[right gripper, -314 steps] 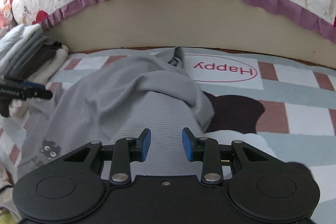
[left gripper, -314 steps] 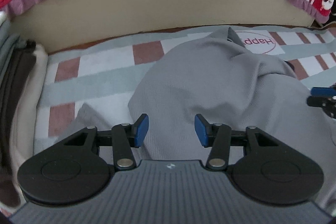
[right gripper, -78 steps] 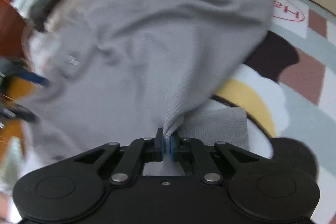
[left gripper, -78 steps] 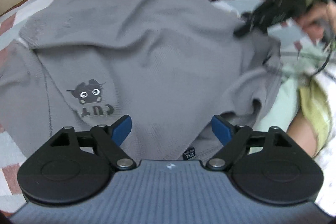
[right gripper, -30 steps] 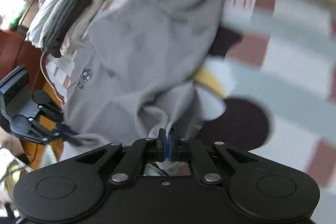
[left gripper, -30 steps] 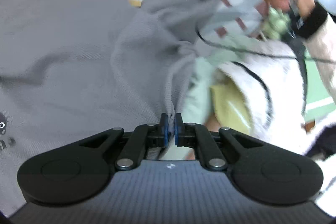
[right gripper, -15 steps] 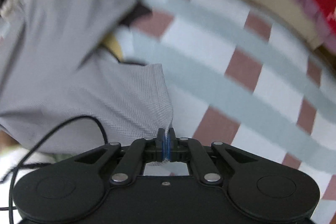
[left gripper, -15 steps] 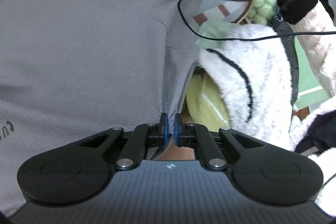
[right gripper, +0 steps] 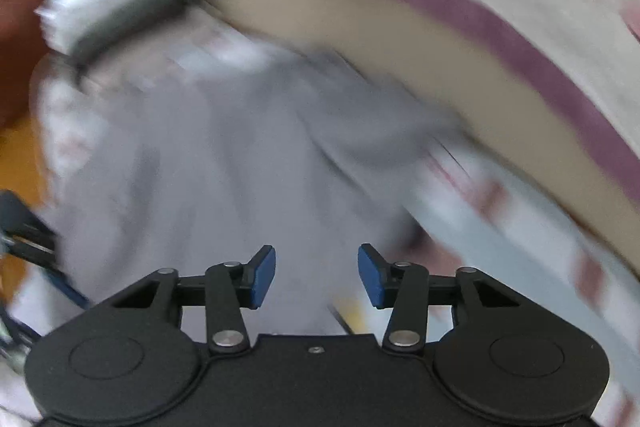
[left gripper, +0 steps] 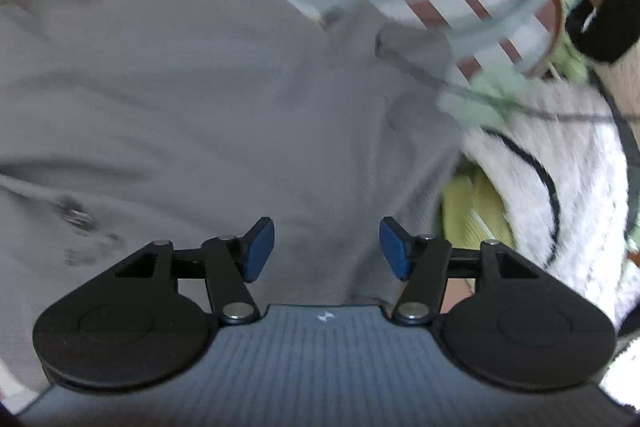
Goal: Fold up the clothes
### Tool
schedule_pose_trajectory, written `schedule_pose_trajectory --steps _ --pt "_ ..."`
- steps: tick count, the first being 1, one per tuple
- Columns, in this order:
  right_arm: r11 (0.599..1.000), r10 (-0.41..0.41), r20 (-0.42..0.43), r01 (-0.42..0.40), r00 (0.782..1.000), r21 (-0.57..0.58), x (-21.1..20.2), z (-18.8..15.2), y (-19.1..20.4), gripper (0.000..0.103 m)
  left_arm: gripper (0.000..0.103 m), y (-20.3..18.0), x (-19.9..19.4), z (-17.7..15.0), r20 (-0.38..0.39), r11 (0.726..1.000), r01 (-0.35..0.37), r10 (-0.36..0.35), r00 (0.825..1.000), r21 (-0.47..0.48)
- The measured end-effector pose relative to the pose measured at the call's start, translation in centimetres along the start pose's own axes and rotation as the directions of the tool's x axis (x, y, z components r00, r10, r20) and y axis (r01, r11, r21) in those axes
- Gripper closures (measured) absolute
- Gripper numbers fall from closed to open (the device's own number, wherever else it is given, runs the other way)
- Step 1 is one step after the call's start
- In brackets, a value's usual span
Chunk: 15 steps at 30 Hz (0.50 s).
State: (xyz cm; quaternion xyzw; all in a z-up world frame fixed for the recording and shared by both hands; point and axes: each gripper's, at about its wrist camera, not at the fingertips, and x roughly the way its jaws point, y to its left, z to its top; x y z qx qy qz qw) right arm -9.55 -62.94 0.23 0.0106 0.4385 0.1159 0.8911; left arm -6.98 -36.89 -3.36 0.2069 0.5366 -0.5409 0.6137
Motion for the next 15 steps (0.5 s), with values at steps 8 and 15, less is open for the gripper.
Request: schedule_pose_trajectory --steps 8,15 --pt "0.986 0.138 0.284 -0.105 0.949 -0.126 6.4 2.3 6.9 0.022 0.032 9.7 -6.5 -1.5 0.094 0.861 -0.378 0.431 0.897 -0.340" --pt "0.970 0.244 0.047 -0.244 0.969 -0.014 9.9 -1.4 11.1 0.030 0.034 23.2 -9.6 -9.1 -0.041 0.477 -0.412 0.615 0.788 -0.776"
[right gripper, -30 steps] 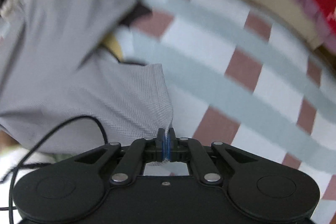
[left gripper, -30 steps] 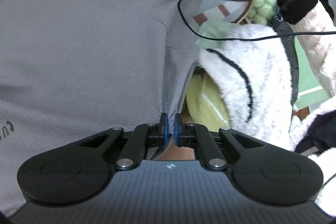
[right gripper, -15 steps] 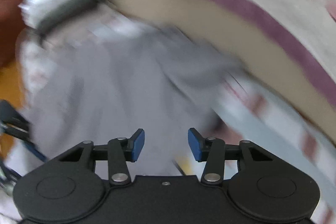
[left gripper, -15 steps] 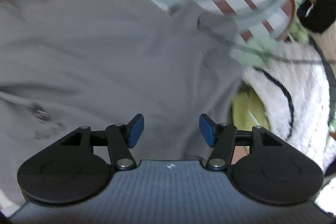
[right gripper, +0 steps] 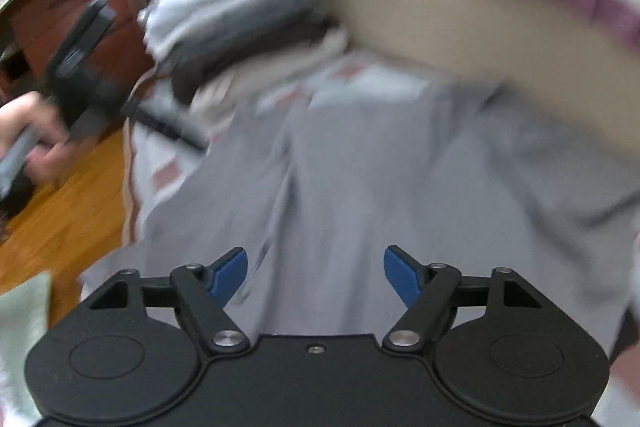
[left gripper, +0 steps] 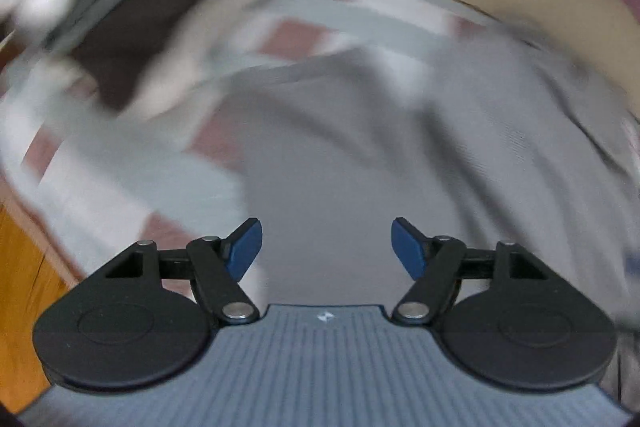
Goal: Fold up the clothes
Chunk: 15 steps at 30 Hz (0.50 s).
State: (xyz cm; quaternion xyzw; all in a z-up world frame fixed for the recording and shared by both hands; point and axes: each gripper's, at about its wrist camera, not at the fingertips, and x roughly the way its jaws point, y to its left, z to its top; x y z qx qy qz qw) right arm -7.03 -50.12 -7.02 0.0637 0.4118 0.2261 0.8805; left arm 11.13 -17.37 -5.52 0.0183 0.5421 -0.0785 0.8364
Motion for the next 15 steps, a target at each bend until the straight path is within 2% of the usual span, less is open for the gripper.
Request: schedule_pose_trajectory --steps 2,4,5,6,8,11,15 --pt "0.998 0.055 -0.068 -0.052 0.996 0.042 0.9 -0.9 0.8 0.040 0.034 1.5 0.7 -0.4 0.039 1.000 -0.016 0.016 0.999 -0.008" --pt "0.993 0.109 -0.111 -0.103 0.988 0.062 1.7 -1.5 1.9 0.063 0.034 2.8 1.5 -0.9 0.045 0.999 0.026 -0.025 0.999 -0.024" --pt "0.992 0.122 -0.123 -0.117 0.985 0.053 2.0 -1.8 2.7 0.083 0.033 2.9 2.2 -1.3 0.033 0.997 0.059 -0.057 0.998 -0.043" --pt "0.992 0.126 -0.132 -0.123 0.983 0.031 2.2 -1.9 3.4 0.091 0.033 2.7 2.9 -1.8 0.021 0.994 0.085 -0.084 0.996 -0.068" --pt "0.992 0.119 -0.145 -0.124 0.982 -0.024 2.6 -2.2 4.6 0.091 0.033 2.2 4.0 -2.1 -0.001 0.991 0.100 -0.101 0.995 -0.085" --pt "0.988 0.091 -0.183 -0.111 0.979 -0.105 3.0 -2.9 5.7 0.091 0.032 1.0 5.6 -1.8 -0.014 0.998 0.064 -0.064 0.998 -0.027" --pt "0.987 0.096 -0.202 -0.119 0.975 -0.108 3.3 -3.4 5.0 0.090 0.032 -0.4 6.9 -1.4 -0.007 0.998 0.004 -0.004 1.000 0.058"
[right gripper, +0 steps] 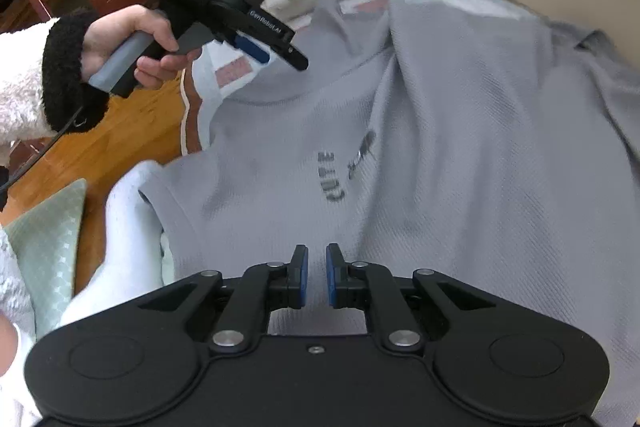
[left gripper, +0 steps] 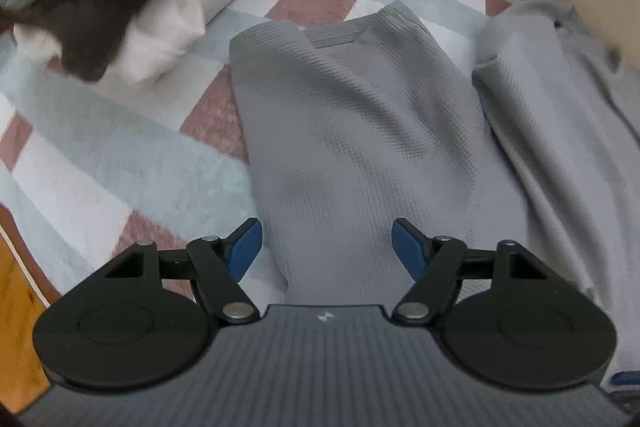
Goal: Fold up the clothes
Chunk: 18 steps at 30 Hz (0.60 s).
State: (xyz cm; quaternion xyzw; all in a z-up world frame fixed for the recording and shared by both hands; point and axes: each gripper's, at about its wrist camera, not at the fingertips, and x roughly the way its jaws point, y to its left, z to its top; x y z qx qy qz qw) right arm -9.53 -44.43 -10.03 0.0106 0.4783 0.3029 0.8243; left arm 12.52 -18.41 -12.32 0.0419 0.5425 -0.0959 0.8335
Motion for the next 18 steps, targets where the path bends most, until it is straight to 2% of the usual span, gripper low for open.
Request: schedule_pose_trajectory --steps 3,7,8,9,11,12,16,18 --pt "1.000 -0.001 -0.013 0.001 1.000 -0.004 -0.1 0.2 0.1 0.087 0.032 -0.3 0.7 0.0 0.007 1.000 -0.011 0.011 1.000 0.023" --pt "0.996 0.015 -0.032 -0.018 0.999 -0.084 0.0 0.3 1.6 0.087 0.032 -0.5 0.9 -0.1 0.006 0.999 -0.026 0.025 1.000 0.042" --pt "0.996 0.028 -0.042 -0.031 0.999 -0.089 0.0 0.2 1.9 0.083 0.032 -0.6 0.9 -0.1 0.005 0.999 -0.026 0.026 1.000 0.048" --pt "0.995 0.040 -0.052 -0.044 0.998 -0.090 0.1 0.2 2.1 0.073 0.032 -0.6 0.9 -0.2 0.005 0.999 -0.023 0.023 1.000 0.048" --pt "0.995 0.060 -0.053 -0.064 0.997 -0.077 0.1 0.3 2.3 0.060 0.029 -0.5 1.0 -0.2 -0.001 0.999 -0.016 0.016 1.000 0.038" --pt "0.995 0.070 -0.049 -0.073 0.996 -0.074 0.0 0.4 2.3 0.057 0.028 -0.4 0.9 -0.3 -0.005 0.999 -0.011 0.011 1.000 0.030" --pt "0.993 0.072 -0.060 -0.077 0.996 -0.085 0.2 0.7 2.6 0.052 0.010 -0.1 1.6 -0.2 -0.001 1.000 0.007 -0.007 1.000 -0.008" --pt "0.992 0.079 -0.064 -0.084 0.995 -0.089 0.2 0.8 2.7 0.045 0.011 -0.5 1.9 -0.1 0.015 1.000 0.003 -0.004 1.000 0.027"
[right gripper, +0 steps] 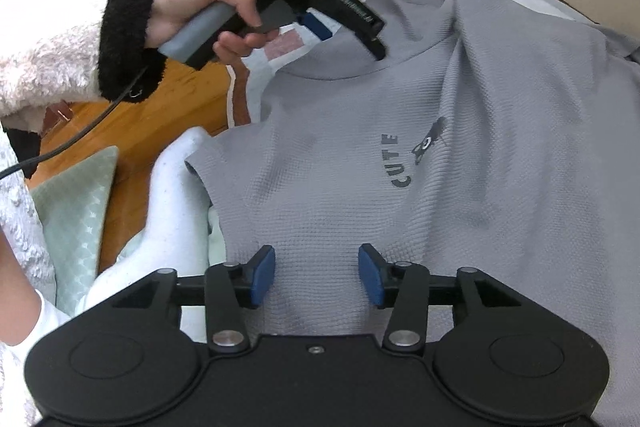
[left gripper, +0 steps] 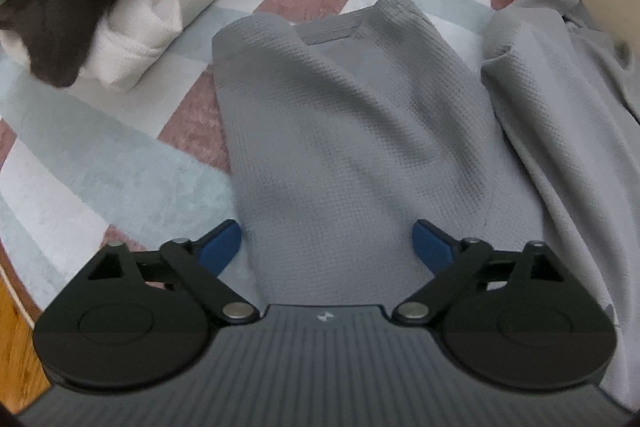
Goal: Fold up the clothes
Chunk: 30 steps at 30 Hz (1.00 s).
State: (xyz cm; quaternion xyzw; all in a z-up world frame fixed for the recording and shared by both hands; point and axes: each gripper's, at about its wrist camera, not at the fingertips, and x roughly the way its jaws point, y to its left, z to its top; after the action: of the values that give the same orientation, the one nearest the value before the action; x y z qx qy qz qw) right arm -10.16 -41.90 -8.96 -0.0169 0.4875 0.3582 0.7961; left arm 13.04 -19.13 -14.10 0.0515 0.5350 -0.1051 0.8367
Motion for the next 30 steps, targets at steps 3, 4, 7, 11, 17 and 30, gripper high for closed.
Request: schedule_pose_trajectory --steps 3,4,7,11,17,30 --pt "1.000 0.027 -0.010 -0.027 1.000 -0.006 0.5 0.1 0.1 0.037 0.099 -1.8 -0.9 -0.1 0.061 0.989 0.028 -0.038 0.997 0.145" --pt "1.000 0.028 -0.013 -0.028 1.000 -0.003 0.8 0.0 0.1 0.036 0.100 -2.6 -1.3 -0.1 0.054 0.983 0.027 -0.037 0.998 0.179" --pt "0.999 0.028 -0.017 -0.028 0.999 0.017 1.4 0.0 0.0 0.034 0.100 -4.3 -2.8 -0.7 0.121 0.965 -0.039 0.007 0.993 0.261" --pt "0.999 0.033 -0.003 -0.033 0.999 0.029 1.2 -0.2 -0.3 0.036 0.100 -5.4 -6.6 -1.8 0.261 0.935 -0.131 0.043 0.964 0.330" --pt "0.999 0.050 0.050 -0.050 0.997 -0.013 -1.1 0.1 -0.1 0.097 0.100 -3.1 -12.4 -1.9 0.370 0.941 -0.194 0.081 0.925 0.277" --pt "0.998 -0.022 -0.018 0.021 1.000 -0.055 0.7 -0.3 1.6 0.041 0.100 -1.9 -9.0 -2.4 0.264 0.962 -0.158 0.097 0.959 0.221"
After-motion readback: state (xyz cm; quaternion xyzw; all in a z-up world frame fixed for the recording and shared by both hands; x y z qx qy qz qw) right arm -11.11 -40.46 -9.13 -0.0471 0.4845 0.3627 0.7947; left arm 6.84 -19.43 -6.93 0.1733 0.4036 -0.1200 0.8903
